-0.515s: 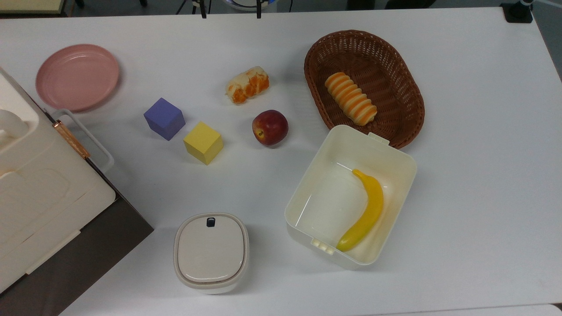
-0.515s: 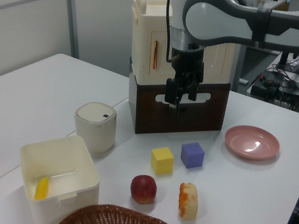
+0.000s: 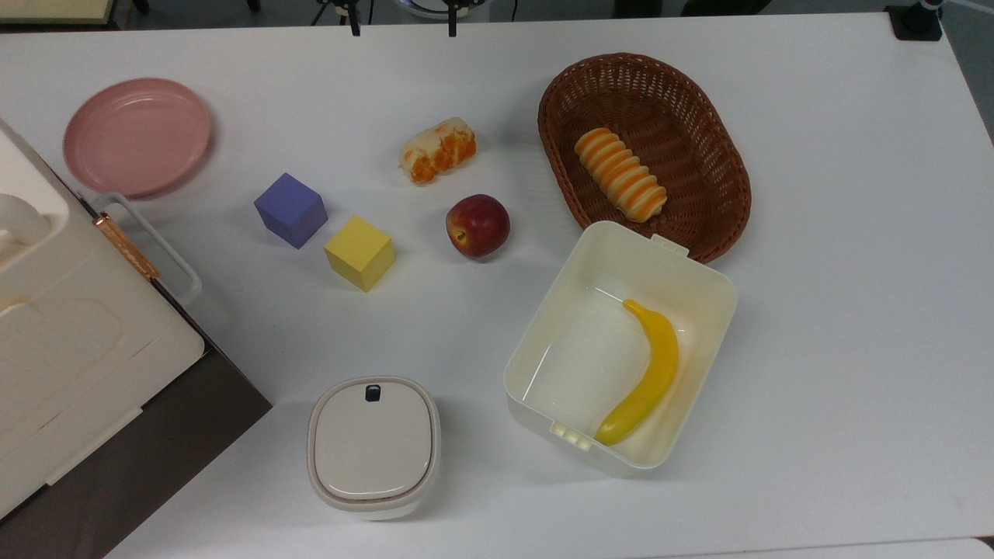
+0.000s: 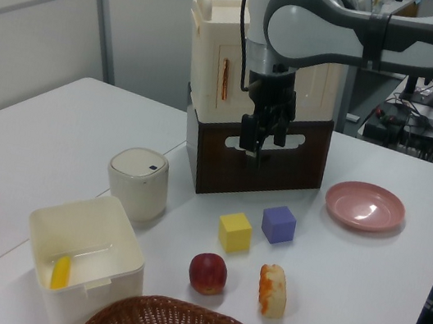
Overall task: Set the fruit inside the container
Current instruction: 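Move the gripper from rest toward the red apple, then lower the open gripper over the red apple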
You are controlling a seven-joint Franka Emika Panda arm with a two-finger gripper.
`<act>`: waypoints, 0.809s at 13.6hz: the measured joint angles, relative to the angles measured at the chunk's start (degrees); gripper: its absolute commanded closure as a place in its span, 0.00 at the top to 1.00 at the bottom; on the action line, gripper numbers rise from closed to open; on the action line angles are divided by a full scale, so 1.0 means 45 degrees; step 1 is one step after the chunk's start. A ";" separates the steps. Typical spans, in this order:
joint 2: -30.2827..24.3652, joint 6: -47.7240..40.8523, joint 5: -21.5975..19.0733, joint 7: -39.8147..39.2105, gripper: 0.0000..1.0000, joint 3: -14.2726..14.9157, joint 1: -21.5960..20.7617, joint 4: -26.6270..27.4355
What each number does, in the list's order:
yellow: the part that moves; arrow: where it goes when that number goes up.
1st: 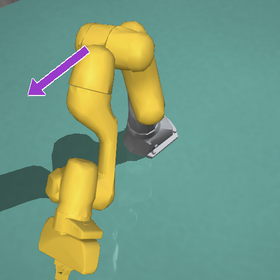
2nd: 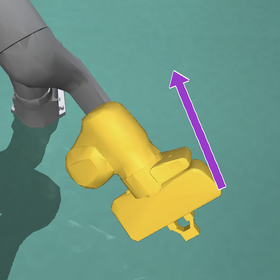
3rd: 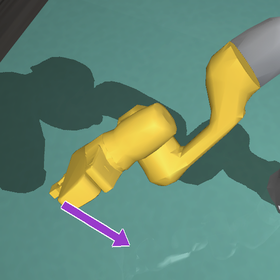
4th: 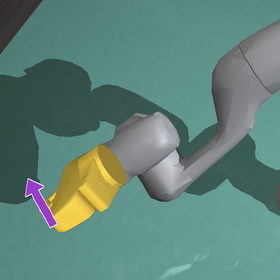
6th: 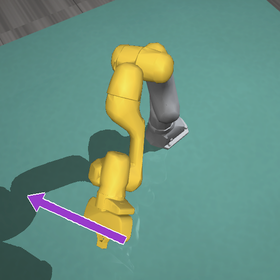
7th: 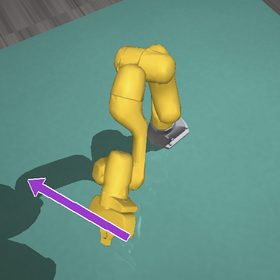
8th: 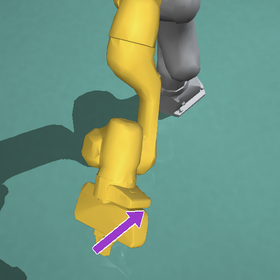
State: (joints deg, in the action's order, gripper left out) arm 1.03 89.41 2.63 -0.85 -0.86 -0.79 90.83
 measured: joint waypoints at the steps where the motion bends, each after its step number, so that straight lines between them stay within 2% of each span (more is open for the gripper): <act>1: 0.0058 0.0000 0.0000 0.0000 1.00 0.0009 0.0001 0.0006; 7: 0.0622 0.0000 0.0000 -0.0106 1.00 0.0009 -0.0019 0.0014; 11: 0.1075 0.0001 0.0000 -0.1577 1.00 0.0009 -0.0020 0.0036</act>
State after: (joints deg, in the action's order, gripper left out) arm 5.87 89.41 2.63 -7.94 -0.82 -0.88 90.99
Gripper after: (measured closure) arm 0.000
